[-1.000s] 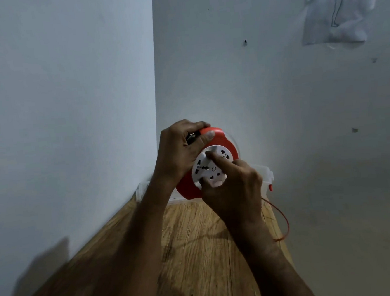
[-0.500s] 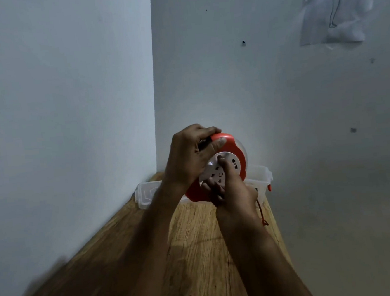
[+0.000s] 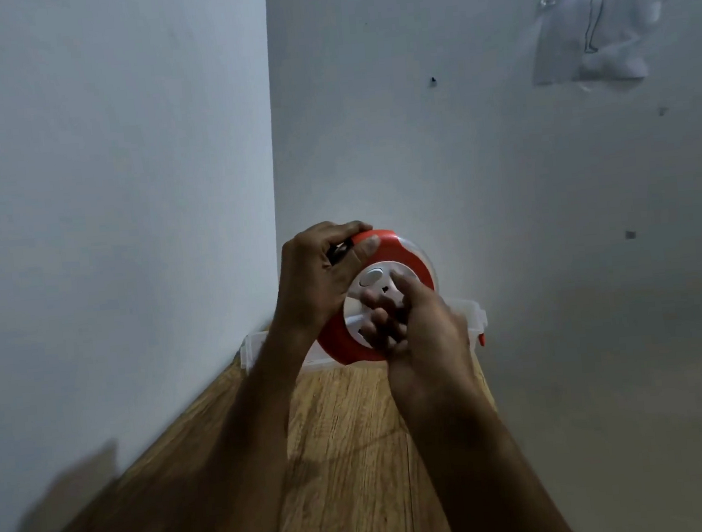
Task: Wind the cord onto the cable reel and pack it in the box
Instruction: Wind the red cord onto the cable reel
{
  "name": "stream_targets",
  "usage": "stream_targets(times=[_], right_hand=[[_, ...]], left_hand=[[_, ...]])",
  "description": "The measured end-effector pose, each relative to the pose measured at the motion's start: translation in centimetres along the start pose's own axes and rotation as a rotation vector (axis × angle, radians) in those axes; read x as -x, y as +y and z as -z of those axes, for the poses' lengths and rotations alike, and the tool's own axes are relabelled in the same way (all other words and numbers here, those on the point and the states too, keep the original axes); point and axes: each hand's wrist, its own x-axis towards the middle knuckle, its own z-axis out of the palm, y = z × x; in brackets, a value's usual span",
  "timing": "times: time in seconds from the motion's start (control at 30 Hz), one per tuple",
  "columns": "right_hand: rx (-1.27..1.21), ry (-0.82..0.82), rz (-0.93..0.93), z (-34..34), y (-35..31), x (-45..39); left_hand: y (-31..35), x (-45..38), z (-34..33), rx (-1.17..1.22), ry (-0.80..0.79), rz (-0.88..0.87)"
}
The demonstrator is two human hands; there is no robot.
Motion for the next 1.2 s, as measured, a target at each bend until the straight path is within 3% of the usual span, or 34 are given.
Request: stream_targets(times=[0.17,0.23,0.4,0.5,0.63,0.97,1.2], right_hand=[[1.167,-0.165,1.040,1.0,-1.5,-0.7],[1.476,-0.224,1.082,1.4,-2.1,-0.9],[1.945,-0.377,0.857,2.1,-2.0,-1.5],[1.959,-0.342,0.879,2.4,-1.3,-2.0],[1.816,-0.271,1.076,3.3,0.9,-3.6],[1.646,-0.133,1.307,4.4,3.9,-5.2],[1.477,0.034,1.312,4.7,4.1,-5.5]], left_hand=[[-0.4,-0.1,0.8,0.015,0.006,0.060],[-0.5,-0.1,1.0,0.021,0.006,0.075],[-0.7,-0.2,1.5,0.040,0.011,0.127],[-0.7,-0.3,1.6,0.039,0.006,0.136],[-1.0,-0.2,1.7,0.032,-0.004,0.151],[-1.1,-0.3,1.8,0.015,-0.063,0.131],[-0.3,-0.2,1.1,0.002,-0.063,0.071]])
